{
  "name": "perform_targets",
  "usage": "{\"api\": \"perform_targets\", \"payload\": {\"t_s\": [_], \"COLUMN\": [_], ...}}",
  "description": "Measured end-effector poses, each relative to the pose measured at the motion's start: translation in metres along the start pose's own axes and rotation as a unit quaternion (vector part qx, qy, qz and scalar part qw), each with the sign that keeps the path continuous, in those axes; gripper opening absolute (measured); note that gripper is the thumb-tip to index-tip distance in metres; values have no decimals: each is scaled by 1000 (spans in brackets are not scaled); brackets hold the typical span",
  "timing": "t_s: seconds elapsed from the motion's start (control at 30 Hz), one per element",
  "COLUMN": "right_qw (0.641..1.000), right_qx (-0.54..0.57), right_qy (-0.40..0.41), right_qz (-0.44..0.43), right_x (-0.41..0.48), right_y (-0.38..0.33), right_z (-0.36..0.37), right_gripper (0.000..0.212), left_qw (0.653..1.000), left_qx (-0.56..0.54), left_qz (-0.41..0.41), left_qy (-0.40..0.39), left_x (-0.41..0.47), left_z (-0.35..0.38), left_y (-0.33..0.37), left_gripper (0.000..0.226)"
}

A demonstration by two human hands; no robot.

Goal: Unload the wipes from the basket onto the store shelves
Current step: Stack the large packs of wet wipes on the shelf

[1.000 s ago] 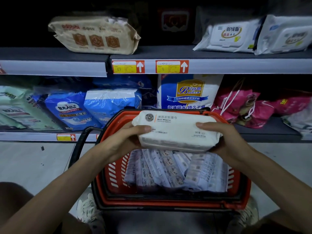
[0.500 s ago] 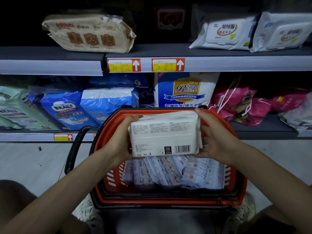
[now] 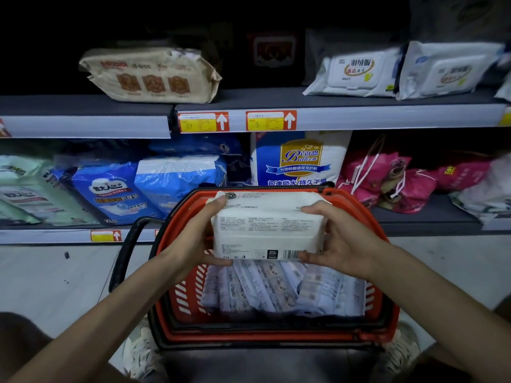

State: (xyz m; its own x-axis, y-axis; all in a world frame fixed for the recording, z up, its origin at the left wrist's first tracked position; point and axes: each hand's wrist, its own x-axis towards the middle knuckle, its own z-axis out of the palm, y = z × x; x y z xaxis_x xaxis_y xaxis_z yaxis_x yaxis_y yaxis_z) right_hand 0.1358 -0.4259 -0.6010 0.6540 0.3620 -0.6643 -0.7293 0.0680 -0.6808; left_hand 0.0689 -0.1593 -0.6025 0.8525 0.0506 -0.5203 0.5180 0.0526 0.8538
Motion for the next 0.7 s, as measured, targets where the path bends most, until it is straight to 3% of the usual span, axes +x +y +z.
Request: {"api": "perform_targets", "payload": {"t_s": [0.2, 0.4, 0.5, 0.7], "right_qw": [989, 966, 953, 904], "right_qx": [-17, -58, -74, -138], "right_qy": [4, 11, -18, -56], "right_qz": [-144, -252, -295, -401], "right_x": [-8, -22, -31, -53], "right_y": [-4, -9, -15, -40], "right_z": [7, 23, 34, 52], "right_gripper": [48, 40, 57, 84], "left_qw": [995, 983, 970, 957], "left_qx": [-76, -158, -220, -215], "left_qz": [21, 31, 62, 183], "left_qy": [-65, -92, -77, -70], "left_x": [-5, -12, -20, -47], "left_z": [-12, -16, -20, -35], "left_y": [13, 14, 22, 43], "left_gripper": [52, 66, 76, 71]}}
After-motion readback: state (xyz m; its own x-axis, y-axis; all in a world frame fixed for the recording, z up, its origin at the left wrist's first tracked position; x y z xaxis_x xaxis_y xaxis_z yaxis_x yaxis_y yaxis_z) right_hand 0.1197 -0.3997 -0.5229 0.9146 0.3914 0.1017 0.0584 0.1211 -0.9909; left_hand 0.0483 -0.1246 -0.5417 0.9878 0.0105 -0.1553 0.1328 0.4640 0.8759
